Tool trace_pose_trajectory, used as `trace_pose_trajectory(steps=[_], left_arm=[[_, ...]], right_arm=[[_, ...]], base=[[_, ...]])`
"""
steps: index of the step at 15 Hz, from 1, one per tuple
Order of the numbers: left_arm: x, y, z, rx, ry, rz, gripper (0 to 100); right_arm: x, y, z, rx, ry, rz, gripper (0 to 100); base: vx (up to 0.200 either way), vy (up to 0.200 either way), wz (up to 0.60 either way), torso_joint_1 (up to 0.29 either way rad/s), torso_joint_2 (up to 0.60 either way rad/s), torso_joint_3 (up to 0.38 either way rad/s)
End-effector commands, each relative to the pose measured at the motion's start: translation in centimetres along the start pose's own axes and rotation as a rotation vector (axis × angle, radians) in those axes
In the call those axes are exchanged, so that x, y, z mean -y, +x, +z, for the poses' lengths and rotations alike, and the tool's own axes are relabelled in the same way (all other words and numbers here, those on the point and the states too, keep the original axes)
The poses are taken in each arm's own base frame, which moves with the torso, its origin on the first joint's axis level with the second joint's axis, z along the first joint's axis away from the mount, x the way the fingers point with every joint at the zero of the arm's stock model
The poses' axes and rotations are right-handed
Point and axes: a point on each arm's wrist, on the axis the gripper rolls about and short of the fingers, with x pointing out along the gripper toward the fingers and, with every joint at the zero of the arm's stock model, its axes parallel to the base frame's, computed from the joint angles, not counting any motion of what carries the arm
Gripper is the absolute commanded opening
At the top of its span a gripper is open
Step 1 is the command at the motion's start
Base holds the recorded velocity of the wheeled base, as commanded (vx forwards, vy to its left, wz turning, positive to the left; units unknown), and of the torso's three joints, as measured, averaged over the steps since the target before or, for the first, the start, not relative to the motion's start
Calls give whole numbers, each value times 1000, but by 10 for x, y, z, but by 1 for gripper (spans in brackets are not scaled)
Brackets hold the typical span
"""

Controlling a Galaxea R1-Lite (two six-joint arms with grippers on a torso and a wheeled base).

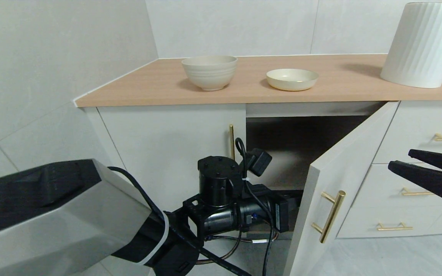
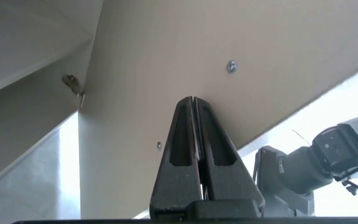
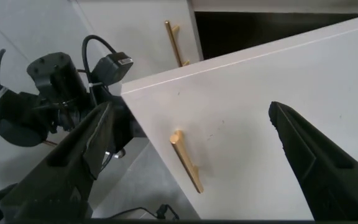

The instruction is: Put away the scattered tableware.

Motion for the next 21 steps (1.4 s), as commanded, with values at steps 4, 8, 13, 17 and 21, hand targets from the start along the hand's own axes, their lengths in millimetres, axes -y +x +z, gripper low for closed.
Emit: trace_pose_trajectory(steps=[4, 8, 13, 17, 21], left_arm=[[-3, 9, 2, -3, -1, 0, 0], [-11, 19, -2, -8, -4, 3, 0], [-11, 33, 1, -6, -2, -2, 0], [23, 57, -4, -38, 0, -65, 0], [114, 62, -13, -94, -148, -258, 0]], right_arm=[[0, -1, 1, 6, -1, -2, 100], [-2, -5, 6, 33, -7, 5, 100], [-4, -7, 11, 56, -11, 10, 100], [-6, -9, 24, 105, -19, 17, 100], [-8, -15, 29, 133, -24, 23, 100]], base=[[-150, 0, 0, 2, 3, 1], [-100, 0, 0, 5, 2, -1], [0, 0, 0, 0, 0, 0], [0, 0, 0, 0, 0, 0], [0, 0, 0, 0, 0, 0]])
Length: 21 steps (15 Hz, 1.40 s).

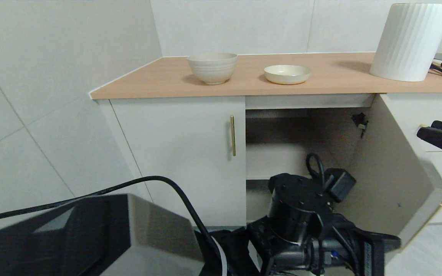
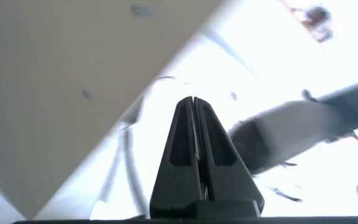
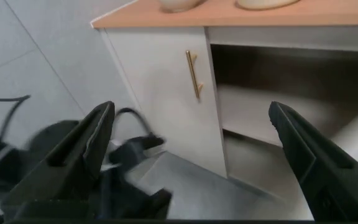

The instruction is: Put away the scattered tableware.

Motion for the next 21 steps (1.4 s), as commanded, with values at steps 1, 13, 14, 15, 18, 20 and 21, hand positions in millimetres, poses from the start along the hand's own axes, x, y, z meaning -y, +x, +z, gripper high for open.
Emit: trace_pose_trajectory(steps=[1, 13, 14, 15, 18, 20, 21], left_arm=[[27, -6, 6, 19, 7, -53, 0], [60, -304, 78, 332, 8, 640, 0], [73, -323, 70, 369, 18, 711, 0], [76, -329, 66, 382, 27, 730, 0], [100, -351, 42, 432, 111, 762, 0], [100, -352, 49, 442, 131, 773, 0], [95, -356, 50, 452, 121, 810, 0]], right_arm=[[-1, -2, 1, 8, -1, 1, 100], [14, 70, -4, -127, 20, -22, 100], [15, 72, -7, -141, 21, -23, 100], [14, 73, -8, -151, 23, -20, 100], [14, 70, -20, -288, 45, -44, 100], [10, 51, -15, -308, 47, -62, 100], [9, 46, -11, -301, 44, -78, 100]], base=[[0, 0, 0, 0, 0, 0], [0, 0, 0, 0, 0, 0], [0, 0, 0, 0, 0, 0], [0, 0, 0, 0, 0, 0], [0, 0, 0, 0, 0, 0], [0, 0, 0, 0, 0, 0], [0, 0, 0, 0, 0, 0]])
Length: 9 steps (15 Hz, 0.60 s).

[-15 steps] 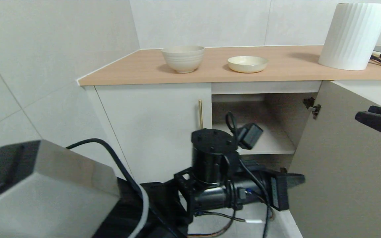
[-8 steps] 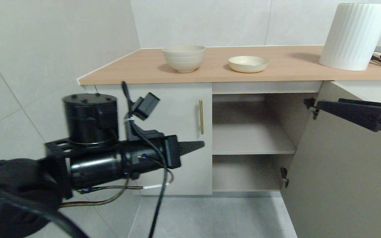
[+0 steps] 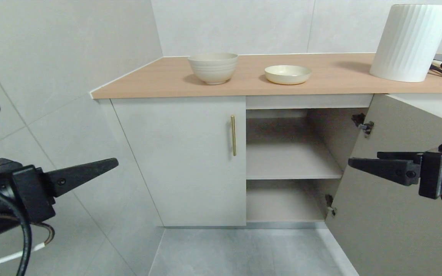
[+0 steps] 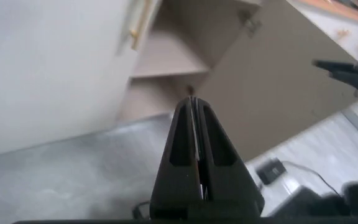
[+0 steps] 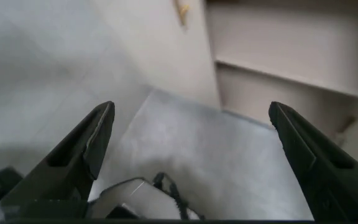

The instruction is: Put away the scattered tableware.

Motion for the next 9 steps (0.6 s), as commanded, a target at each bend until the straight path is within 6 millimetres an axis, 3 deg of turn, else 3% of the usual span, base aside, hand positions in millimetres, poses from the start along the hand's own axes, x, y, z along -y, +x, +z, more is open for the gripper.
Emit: trace_pose_trajectory(steps=[1, 3, 4, 9], left_arm=[[-7, -7, 6, 46, 0, 60, 0], [-15, -3, 7, 43, -10, 107, 0], [-16, -1, 7, 36, -3, 110, 100], [-18, 1, 7, 25, 13, 119, 100]], right_arm=[[-3, -14, 9, 53, -6, -34, 100], [-1, -8, 10, 55, -3, -109, 100], [0, -6, 12, 57, -1, -129, 100], [-1, -6, 14, 67, -1, -133, 100]], base=[[0, 0, 0, 0, 0, 0], [0, 0, 0, 0, 0, 0], [0, 0, 0, 0, 0, 0], [0, 0, 0, 0, 0, 0]])
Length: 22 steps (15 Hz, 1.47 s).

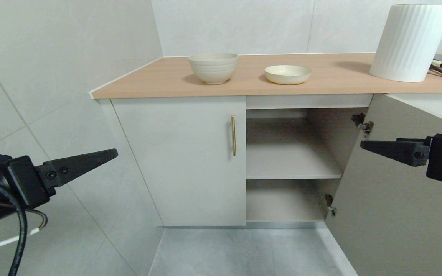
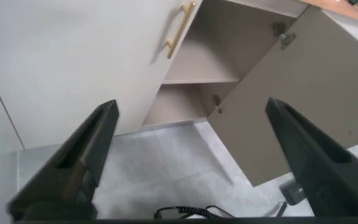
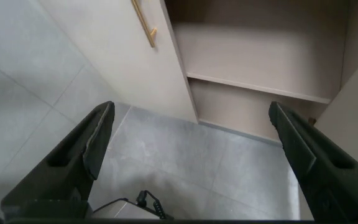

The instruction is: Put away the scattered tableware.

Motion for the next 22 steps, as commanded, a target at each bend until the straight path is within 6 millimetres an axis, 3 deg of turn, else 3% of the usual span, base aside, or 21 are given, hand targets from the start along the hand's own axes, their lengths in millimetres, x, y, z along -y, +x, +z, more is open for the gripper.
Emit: trace_pose_trajectory(steps=[1, 4, 12, 22], left_arm=[[-1, 4, 2, -2, -3, 15, 100], [-3, 6, 5, 30, 0, 104, 100], [-2, 4, 6, 36, 3, 112, 100], [-2, 2, 5, 32, 17, 115, 100]], right_arm=[[0, 2, 1, 2, 1, -8, 100], [1, 5, 3, 8, 2, -65, 100], [1, 5, 3, 9, 2, -65, 100], [-2, 4, 1, 3, -3, -46, 100]], base=[[0, 0, 0, 0, 0, 0], [0, 0, 0, 0, 0, 0], [0, 0, 0, 0, 0, 0], [200, 0, 0, 3, -1, 2]])
